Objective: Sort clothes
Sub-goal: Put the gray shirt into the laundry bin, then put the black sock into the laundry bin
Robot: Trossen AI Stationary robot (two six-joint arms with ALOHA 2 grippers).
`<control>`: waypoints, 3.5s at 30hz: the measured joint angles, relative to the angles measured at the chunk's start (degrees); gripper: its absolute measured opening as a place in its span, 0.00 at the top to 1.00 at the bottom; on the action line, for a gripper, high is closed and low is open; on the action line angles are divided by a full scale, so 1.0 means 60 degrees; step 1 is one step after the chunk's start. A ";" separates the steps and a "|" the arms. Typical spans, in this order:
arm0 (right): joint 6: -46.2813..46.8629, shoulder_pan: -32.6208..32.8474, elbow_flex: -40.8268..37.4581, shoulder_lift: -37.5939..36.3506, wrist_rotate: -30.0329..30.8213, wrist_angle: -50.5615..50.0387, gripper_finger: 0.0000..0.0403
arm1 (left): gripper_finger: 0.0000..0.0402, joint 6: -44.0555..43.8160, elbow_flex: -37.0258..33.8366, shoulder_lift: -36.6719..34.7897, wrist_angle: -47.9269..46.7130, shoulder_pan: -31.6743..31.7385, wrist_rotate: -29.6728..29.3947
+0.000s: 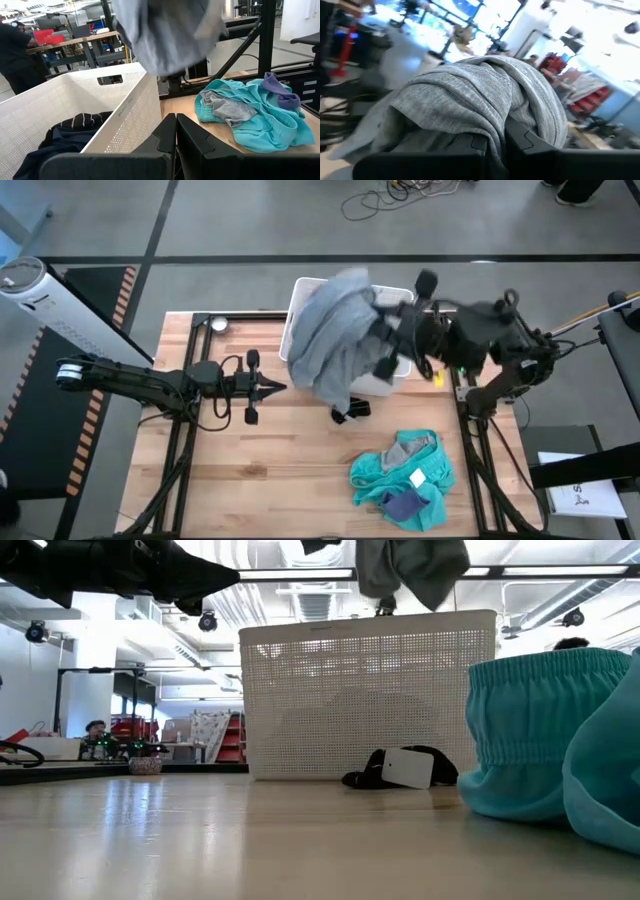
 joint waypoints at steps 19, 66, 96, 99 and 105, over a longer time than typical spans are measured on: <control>0.2293 -0.4736 -0.0032 0.0666 -0.2879 -0.3858 0.99 | 1.00 -0.0003 0.0000 0.0000 -0.0023 -0.0002 0.0000; 0.3162 -0.7380 -0.4734 0.2058 -0.7788 -0.2617 0.48 | 1.00 0.0029 0.0000 0.0000 -0.0158 -0.0003 0.0004; 0.4911 -0.2287 -0.6626 -0.1590 -0.7774 -0.2341 0.47 | 1.00 0.0011 0.0000 0.0000 -0.0211 -0.0003 0.0002; 0.5541 -0.1510 -0.7961 -0.2154 -0.7746 -0.1171 0.46 | 1.00 -0.0007 0.0000 0.0000 -0.0208 -0.0003 0.0004; 0.6683 0.0072 -1.0139 -0.2906 -0.6119 0.0709 0.45 | 1.00 -0.0005 0.0000 0.0000 -0.0208 -0.0003 0.0002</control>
